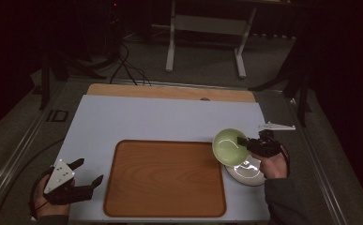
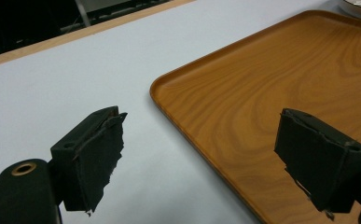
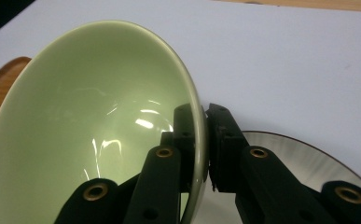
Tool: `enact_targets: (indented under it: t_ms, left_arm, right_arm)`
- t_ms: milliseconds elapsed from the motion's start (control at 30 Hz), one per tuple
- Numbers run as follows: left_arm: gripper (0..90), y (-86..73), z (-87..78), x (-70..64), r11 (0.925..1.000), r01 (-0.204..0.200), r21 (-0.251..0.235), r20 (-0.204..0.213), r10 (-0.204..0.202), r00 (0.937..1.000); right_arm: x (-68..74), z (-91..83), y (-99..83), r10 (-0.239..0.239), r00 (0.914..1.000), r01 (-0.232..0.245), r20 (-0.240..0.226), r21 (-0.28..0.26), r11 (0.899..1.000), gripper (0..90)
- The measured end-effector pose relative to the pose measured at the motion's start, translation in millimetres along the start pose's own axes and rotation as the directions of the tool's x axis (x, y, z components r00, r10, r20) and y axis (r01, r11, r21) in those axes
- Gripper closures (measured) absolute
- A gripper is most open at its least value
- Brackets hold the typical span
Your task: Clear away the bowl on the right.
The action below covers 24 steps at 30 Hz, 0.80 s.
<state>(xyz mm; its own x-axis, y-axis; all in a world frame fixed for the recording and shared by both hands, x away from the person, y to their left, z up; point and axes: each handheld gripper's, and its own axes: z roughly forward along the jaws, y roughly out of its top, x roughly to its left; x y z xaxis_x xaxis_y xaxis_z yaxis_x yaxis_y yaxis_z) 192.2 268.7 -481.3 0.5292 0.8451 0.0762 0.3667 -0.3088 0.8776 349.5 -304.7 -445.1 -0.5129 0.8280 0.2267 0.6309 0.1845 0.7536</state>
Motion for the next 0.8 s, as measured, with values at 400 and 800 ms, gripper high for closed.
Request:
enact_targets:
  t_ms: [400,800]
  left_arm:
    - [15.1,0.2,0.6,-0.2,1.0000,0.000,0.001,0.003,0.000,1.0000]
    - [15.1,0.1,0.5,-0.1,1.0000,0.000,0.001,0.002,0.000,1.0000]
  right_arm:
    - [16.3,8.2,4.6,-0.030,0.9990,0.029,-0.034,-0.008,1.000,82.2]
    - [28.0,10.5,10.1,-0.047,0.9971,0.046,-0.061,-0.016,0.999,82.1]
